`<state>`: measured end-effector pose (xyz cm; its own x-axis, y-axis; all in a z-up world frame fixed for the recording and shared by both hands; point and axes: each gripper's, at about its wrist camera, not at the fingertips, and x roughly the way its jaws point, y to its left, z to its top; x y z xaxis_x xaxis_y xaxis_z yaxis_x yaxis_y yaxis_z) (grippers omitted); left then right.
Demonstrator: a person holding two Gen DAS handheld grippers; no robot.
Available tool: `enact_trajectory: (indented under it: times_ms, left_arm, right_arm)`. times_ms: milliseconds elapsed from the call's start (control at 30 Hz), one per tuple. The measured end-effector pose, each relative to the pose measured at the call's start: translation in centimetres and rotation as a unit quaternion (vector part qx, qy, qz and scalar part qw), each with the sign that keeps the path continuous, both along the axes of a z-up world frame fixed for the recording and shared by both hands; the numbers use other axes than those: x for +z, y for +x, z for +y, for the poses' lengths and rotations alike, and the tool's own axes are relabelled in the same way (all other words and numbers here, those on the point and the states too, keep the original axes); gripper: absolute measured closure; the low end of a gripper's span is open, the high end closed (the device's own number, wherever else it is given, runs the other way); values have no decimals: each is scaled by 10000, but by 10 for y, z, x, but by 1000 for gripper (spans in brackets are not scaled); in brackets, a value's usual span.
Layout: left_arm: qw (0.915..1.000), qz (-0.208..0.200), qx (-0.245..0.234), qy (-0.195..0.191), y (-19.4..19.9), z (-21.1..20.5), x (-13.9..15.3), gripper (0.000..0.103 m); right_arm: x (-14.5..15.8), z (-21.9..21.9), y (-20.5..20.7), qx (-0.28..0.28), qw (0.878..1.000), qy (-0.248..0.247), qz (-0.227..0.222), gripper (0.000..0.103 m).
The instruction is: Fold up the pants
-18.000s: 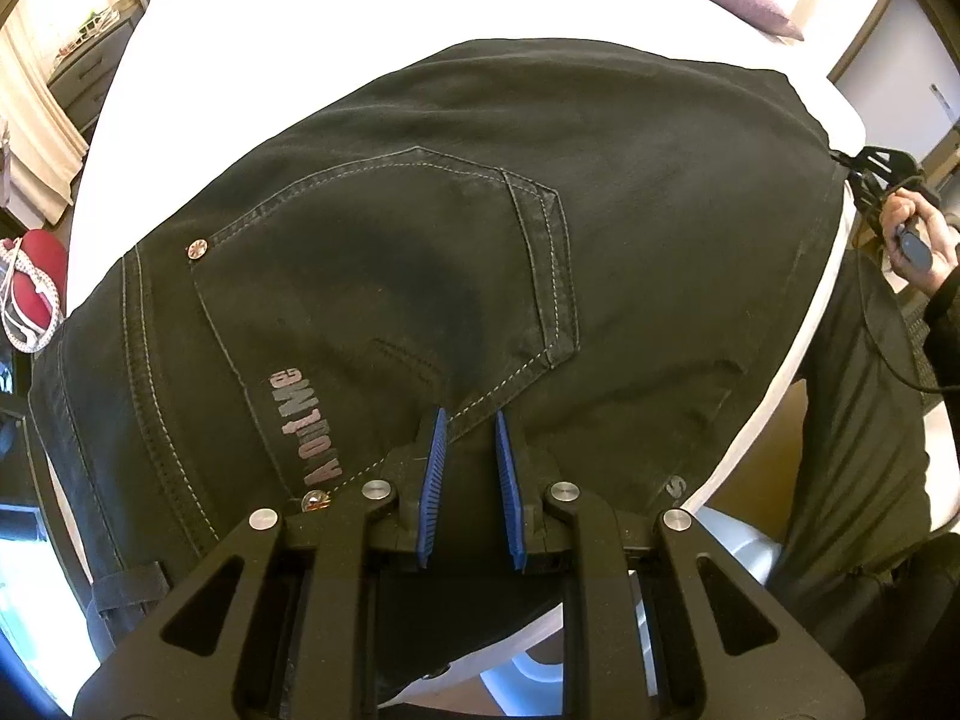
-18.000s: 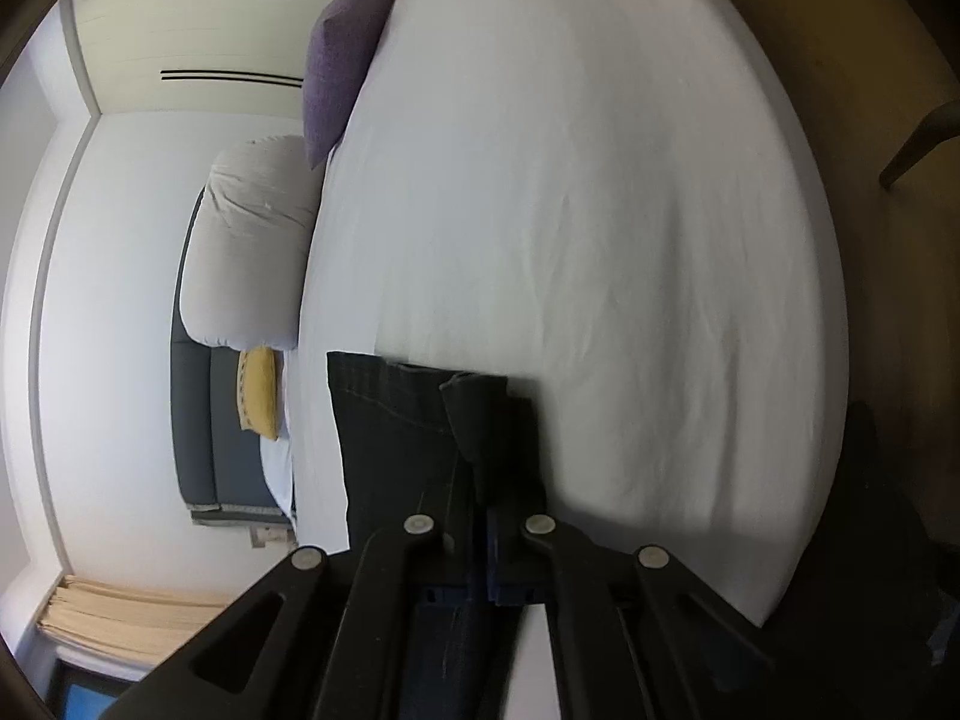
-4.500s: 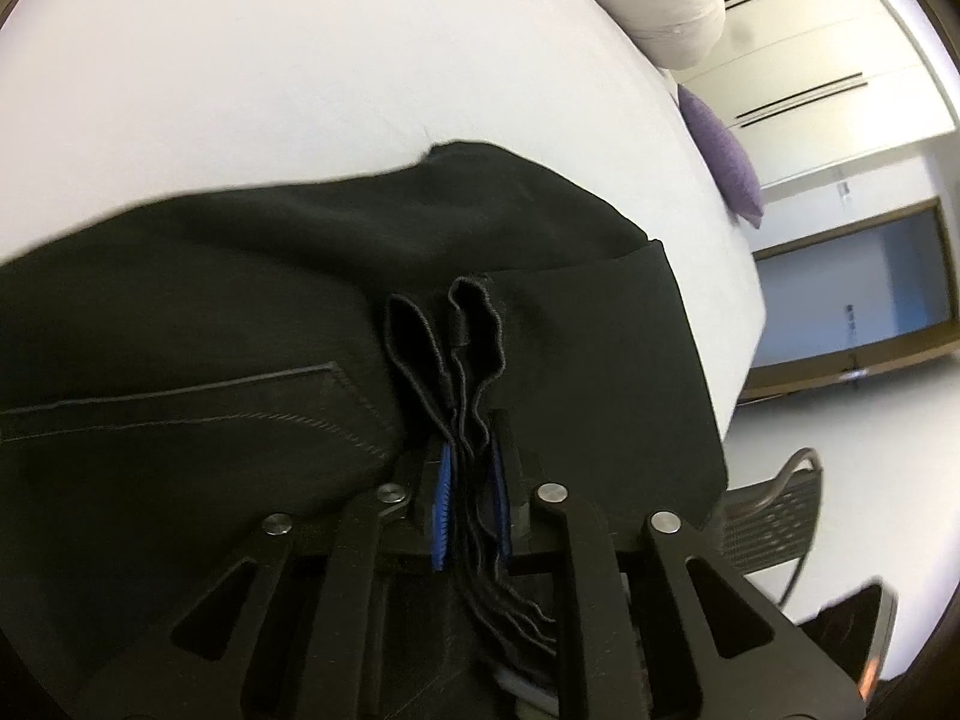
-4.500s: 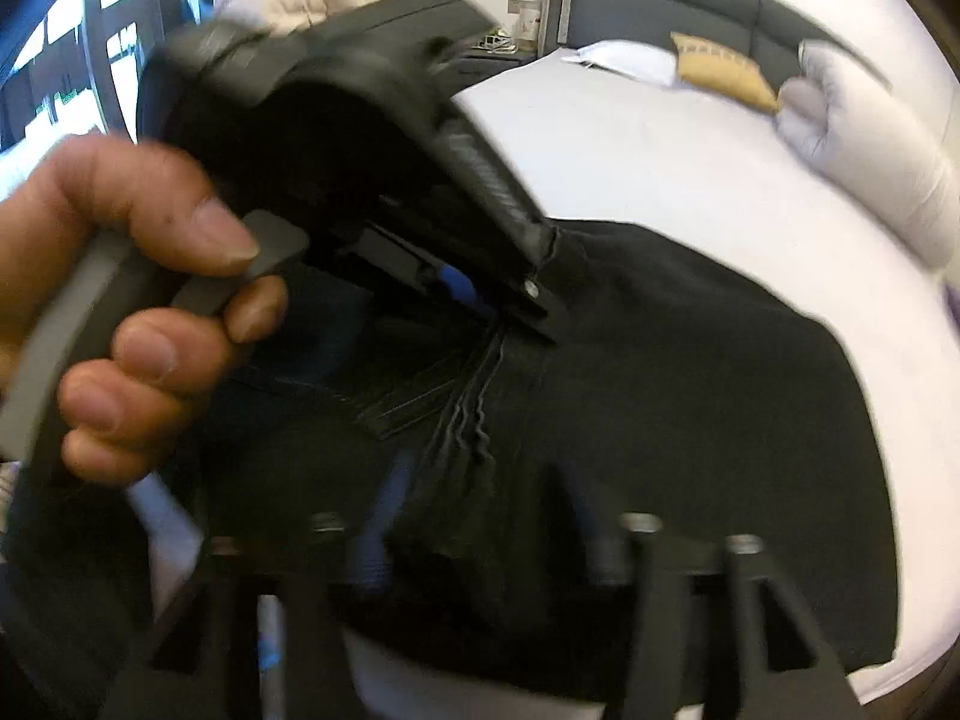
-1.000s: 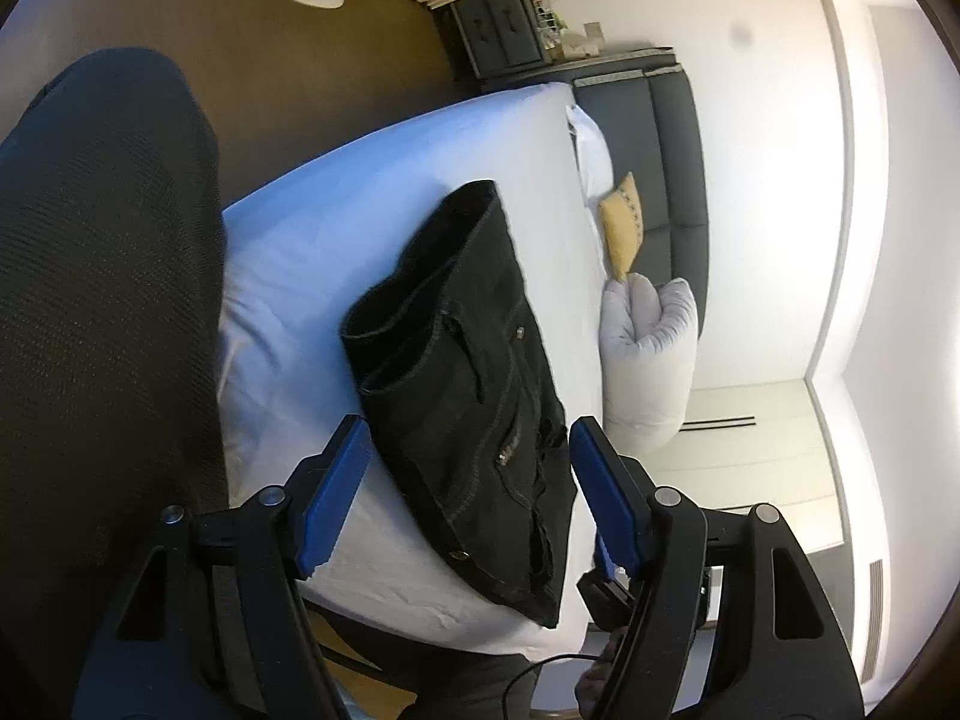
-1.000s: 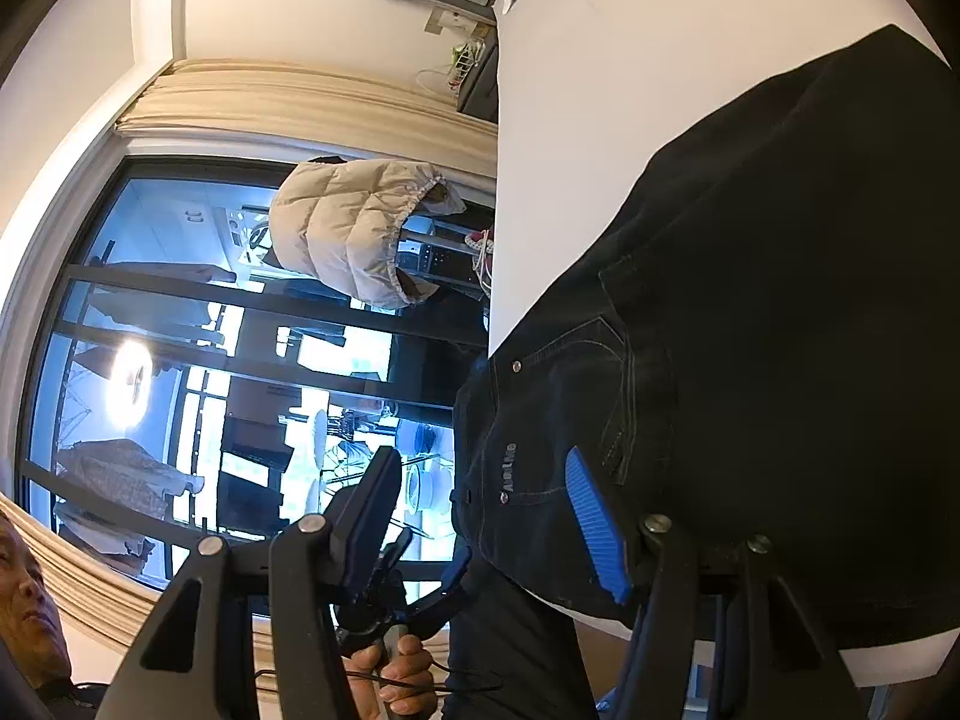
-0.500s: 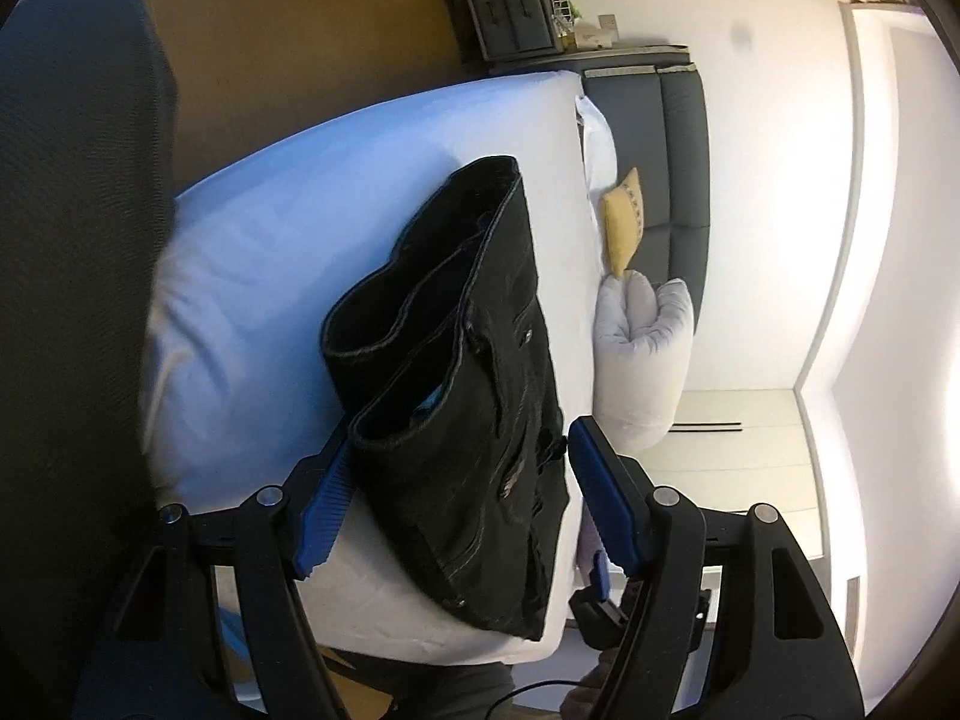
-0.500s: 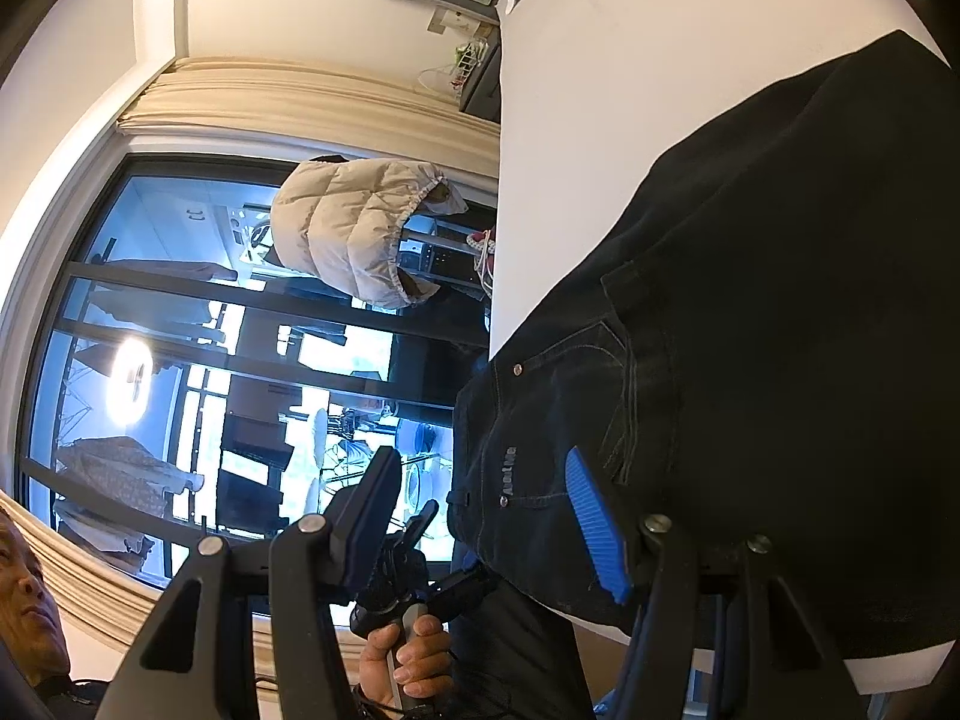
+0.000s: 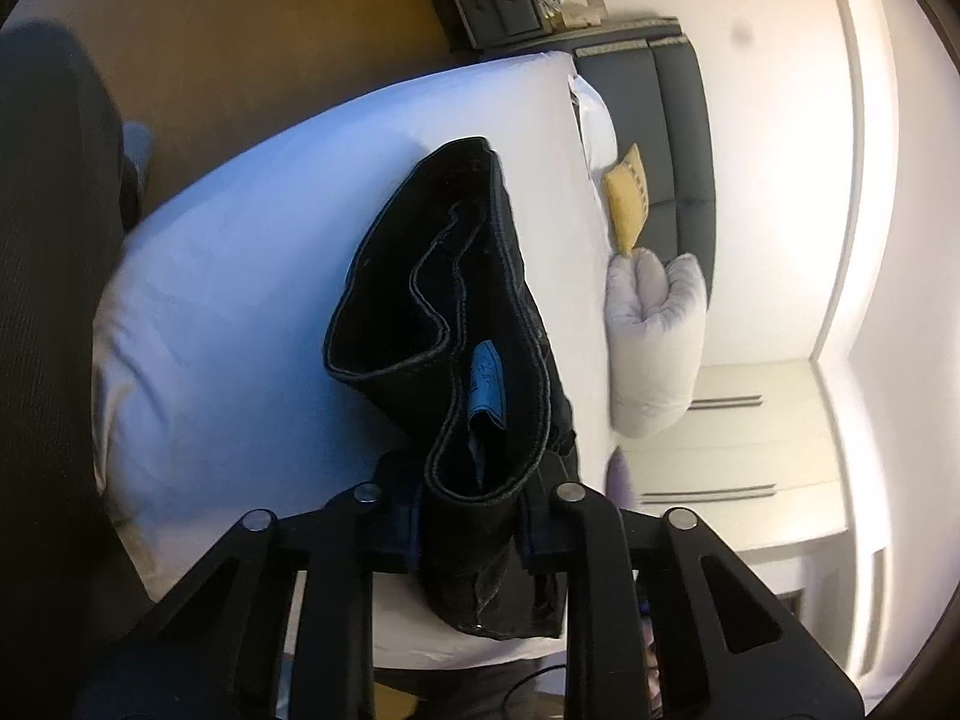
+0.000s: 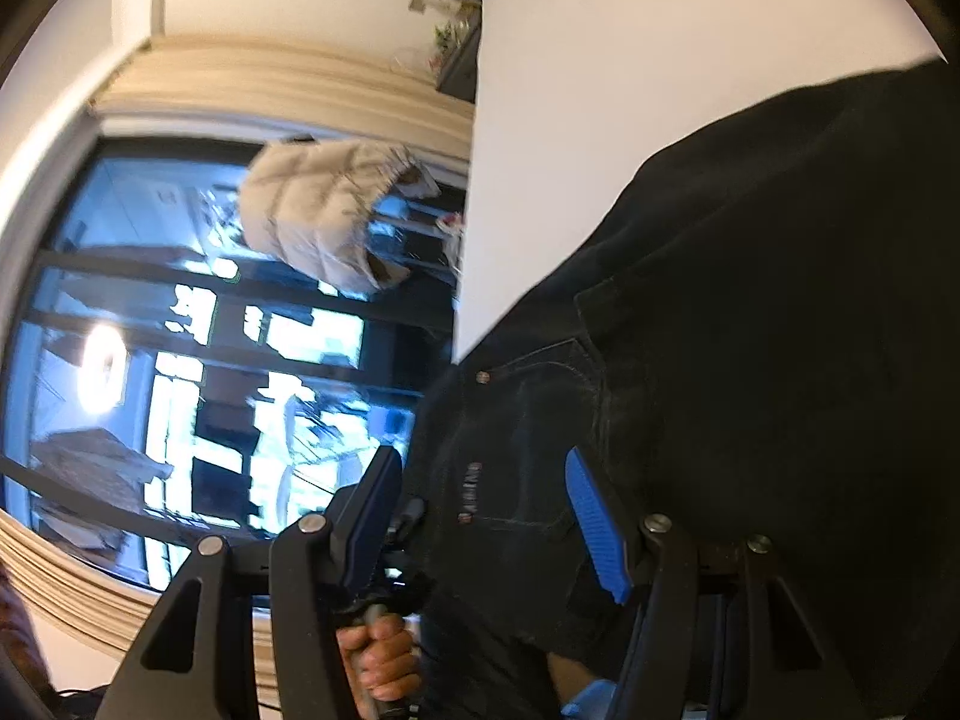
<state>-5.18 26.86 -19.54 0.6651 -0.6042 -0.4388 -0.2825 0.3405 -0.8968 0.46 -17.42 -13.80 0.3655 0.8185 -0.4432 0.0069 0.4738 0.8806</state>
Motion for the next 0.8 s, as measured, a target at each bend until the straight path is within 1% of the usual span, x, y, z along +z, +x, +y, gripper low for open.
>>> enact_trajectory:
  times_ms: [100, 200, 267, 300, 333, 400, 433, 500, 533, 567, 633, 667, 700, 733, 767, 800]
  left_arm:
    - [9991, -128, -149, 386, 5, -6, 16, 88]
    - [9955, -349, -321, 826, 13, -17, 39, 89]
    - [9918, -484, -446, 1093, 18, -26, 54, 89]
    - [9892, -586, -521, 1238, 22, -33, 62, 90]
    - [9867, -658, -591, 1362, 25, -39, 69, 90]
    - [9823, -775, -714, 1550, 30, -49, 81, 90]
    - [9794, -841, -789, 1655, 33, -56, 88, 90]
    - [9723, -981, -959, 1891, 39, -73, 101, 90]
    - [9694, -1039, -1030, 1970, 44, -82, 106, 90]
    - [9658, -1106, -1122, 2058, 47, -91, 112, 90]
    - [9565, -1251, -1339, 2271, 55, -115, 124, 90]
    - [9508, -1329, -1465, 2385, 59, -129, 130, 90]
    - [9463, -1381, -1563, 2470, 63, -139, 137, 90]
    - [9394, -1460, -1699, 2594, 65, -154, 144, 90]
    - [9323, -1538, -1832, 2712, 67, -170, 150, 90]
    - [9247, -1601, -1978, 2831, 73, -190, 156, 90]
  right_arm:
    - [-6, 9, 19, 222, 9995, -182, 122, 42]
    - [-16, 20, 41, 509, 9976, -336, 340, 42]
    - [-29, 30, 53, 758, 9933, -614, 620, 42]
    - [-38, 35, 57, 852, 9901, -798, 784, 50]
    - [-49, 37, 61, 890, 9880, -884, 899, 54]
    - [-60, 31, 63, 746, 9899, -727, 961, 67]
    - [-64, 27, 63, 653, 9908, -624, 1005, 71]
    - [-69, 22, 59, 578, 9917, -613, 970, 92]
    - [-74, 19, 55, 513, 9925, -601, 938, 98]
    - [-78, 15, 53, 447, 9929, -547, 955, 103]
    - [-85, 8, 52, 359, 9940, -266, 1000, 103]
    - [-83, 6, 51, 328, 9945, -213, 973, 99]
    - [-76, 3, 50, 286, 9957, -232, 852, 76]
    - [-68, -1, 49, 229, 9973, -171, 677, 62]
    - [-60, -8, 47, 133, 9986, -21, 516, 37]
    - [-50, -20, 45, -46, 9992, 191, 350, 20]
